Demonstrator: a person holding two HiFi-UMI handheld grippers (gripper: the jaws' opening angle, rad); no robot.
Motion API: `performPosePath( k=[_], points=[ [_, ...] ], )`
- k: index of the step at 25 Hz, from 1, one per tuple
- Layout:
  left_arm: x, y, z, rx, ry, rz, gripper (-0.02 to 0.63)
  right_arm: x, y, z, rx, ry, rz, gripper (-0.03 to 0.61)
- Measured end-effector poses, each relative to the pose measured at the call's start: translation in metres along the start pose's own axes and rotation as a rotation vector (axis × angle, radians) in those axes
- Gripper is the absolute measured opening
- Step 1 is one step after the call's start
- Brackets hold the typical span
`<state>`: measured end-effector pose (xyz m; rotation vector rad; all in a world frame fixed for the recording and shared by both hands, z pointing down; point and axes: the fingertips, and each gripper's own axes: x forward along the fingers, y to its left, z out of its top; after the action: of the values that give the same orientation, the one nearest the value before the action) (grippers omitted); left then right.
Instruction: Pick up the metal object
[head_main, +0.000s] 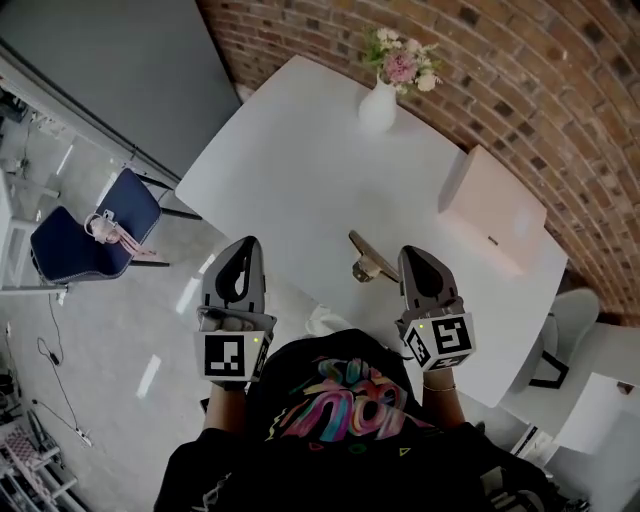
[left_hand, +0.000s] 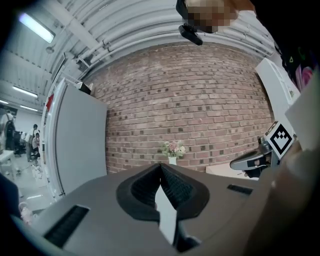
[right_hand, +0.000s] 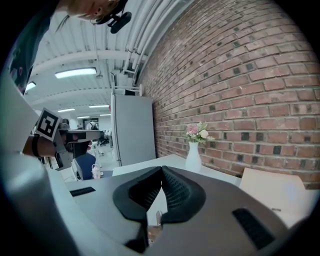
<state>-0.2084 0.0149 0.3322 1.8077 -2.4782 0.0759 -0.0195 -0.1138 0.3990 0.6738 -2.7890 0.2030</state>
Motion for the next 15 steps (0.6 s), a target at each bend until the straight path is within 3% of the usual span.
performPosePath(
  k=[8, 15],
  points=[
    [0.065, -0.031, -0.001, 0.068, 0.004, -0.201, 0.025, -0.006, -0.041, 0.005, 0.019, -0.030, -0.142, 0.018],
    [0.104, -0.066, 0.010, 0.076, -0.013, -0.379, 0.025, -0.023, -0.061, 0.014, 0.050, -0.042, -0.282, 0.018]
  ],
)
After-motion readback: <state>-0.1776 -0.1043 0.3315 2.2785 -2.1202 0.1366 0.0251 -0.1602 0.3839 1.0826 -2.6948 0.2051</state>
